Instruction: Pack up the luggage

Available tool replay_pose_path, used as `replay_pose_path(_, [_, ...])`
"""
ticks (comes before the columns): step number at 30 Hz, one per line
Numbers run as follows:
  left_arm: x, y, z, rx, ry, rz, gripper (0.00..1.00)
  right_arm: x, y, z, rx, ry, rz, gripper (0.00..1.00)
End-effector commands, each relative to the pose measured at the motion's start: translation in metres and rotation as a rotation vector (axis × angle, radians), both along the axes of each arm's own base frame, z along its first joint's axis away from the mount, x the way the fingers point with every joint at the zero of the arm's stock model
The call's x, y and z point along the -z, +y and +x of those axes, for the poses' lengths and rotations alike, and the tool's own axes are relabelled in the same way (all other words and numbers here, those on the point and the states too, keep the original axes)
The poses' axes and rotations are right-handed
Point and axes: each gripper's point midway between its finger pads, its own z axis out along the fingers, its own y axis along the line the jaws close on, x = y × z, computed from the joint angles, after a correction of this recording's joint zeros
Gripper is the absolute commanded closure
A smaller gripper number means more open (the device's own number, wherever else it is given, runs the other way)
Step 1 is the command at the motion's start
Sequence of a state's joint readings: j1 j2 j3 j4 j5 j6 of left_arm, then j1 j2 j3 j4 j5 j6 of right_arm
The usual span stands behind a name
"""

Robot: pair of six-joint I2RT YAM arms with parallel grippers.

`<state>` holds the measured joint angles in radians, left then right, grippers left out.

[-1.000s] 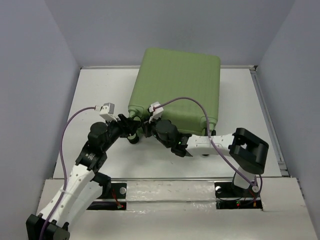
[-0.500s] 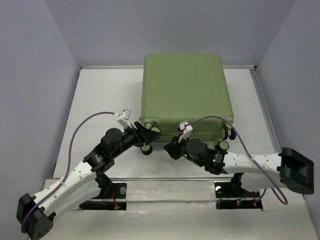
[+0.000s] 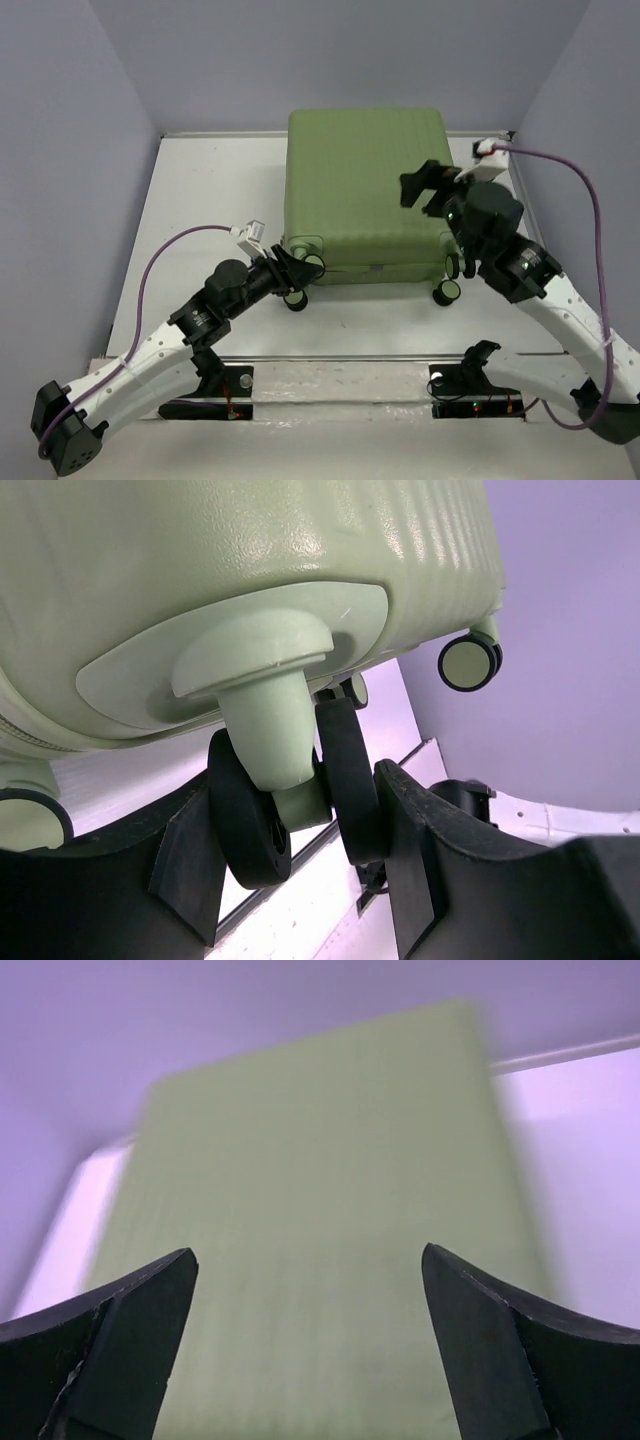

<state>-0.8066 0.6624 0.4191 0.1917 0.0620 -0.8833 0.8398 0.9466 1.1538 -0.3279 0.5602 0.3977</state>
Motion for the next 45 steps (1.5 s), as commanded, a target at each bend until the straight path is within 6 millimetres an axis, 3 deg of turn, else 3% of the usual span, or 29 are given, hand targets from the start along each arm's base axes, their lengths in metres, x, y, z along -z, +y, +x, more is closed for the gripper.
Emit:
replay_pose_path(1, [-0.021,-0.017,-0.029,0.182,-0.151,-0.011,0.94,0.031,-0.097,0.067,0.265,0.139,-0.192,0.00])
replay_pose_path(2, [-0.020,-0.018,-0.030,0.187,-0.152,-0.011,0.94,0.036,-0.112,0.081,0.265,0.169,-0.176,0.00])
replay_pose_path(5, [-0.019,-0.020,-0.033,0.201,-0.159,-0.010,0.94,0.056,-0.114,0.114,0.220,0.243,-0.187,0.00])
replay_pose_path(7, [-0.018,-0.022,-0.036,0.217,-0.165,-0.014,0.94,0.073,-0.105,0.135,0.138,0.301,-0.172,0.00])
replay_pose_path(9, [-0.017,-0.025,-0.040,0.233,-0.167,-0.020,0.94,0.087,-0.087,0.144,0.047,0.343,-0.152,0.00])
replay_pose_path(12, [-0.019,-0.030,-0.045,0.254,-0.177,-0.030,0.94,0.110,-0.042,0.154,-0.176,0.411,-0.073,0.00])
replay_pose_path(16, [-0.032,-0.041,-0.059,0.300,-0.200,-0.054,0.94,0.129,0.028,0.149,-0.494,0.462,0.046,0.01])
replay_pose_path(20, [-0.045,-0.050,-0.066,0.323,-0.223,-0.074,0.94,0.112,0.079,0.148,-0.653,0.430,0.064,0.01])
replay_pose_path(24, [-0.055,-0.062,-0.072,0.353,-0.234,-0.094,0.94,0.098,0.109,0.173,-0.740,0.428,0.134,0.00])
replay_pose_path(27, [-0.061,-0.070,-0.072,0.364,-0.244,-0.099,0.94,0.104,0.118,0.191,-0.741,0.460,0.173,0.00])
replay_pose_path(31, [-0.065,-0.075,-0.066,0.350,-0.263,-0.084,0.94,0.068,0.126,0.205,-0.736,0.368,0.175,0.00])
replay_pose_path(37, [-0.071,-0.075,-0.048,0.279,-0.279,-0.044,0.94,-0.037,0.110,0.216,-0.624,0.088,0.131,0.00])
replay_pose_path(38, [-0.071,-0.076,-0.048,0.281,-0.277,-0.043,0.94,-0.055,0.106,0.213,-0.611,0.040,0.121,0.00])
replay_pose_path(39, [-0.070,-0.076,-0.046,0.272,-0.273,-0.039,0.94,-0.088,0.097,0.202,-0.592,-0.043,0.106,0.00])
replay_pose_path(42, [-0.071,-0.076,-0.042,0.255,-0.269,-0.040,0.94,-0.125,0.082,0.186,-0.547,-0.142,0.084,0.00])
replay_pose_path(43, [-0.073,-0.076,-0.042,0.249,-0.266,-0.045,0.94,-0.147,0.074,0.167,-0.550,-0.201,0.063,0.00])
replay_pose_path(45, [-0.076,-0.075,-0.041,0.237,-0.266,-0.057,0.94,-0.127,0.069,0.154,-0.550,-0.166,0.039,0.00])
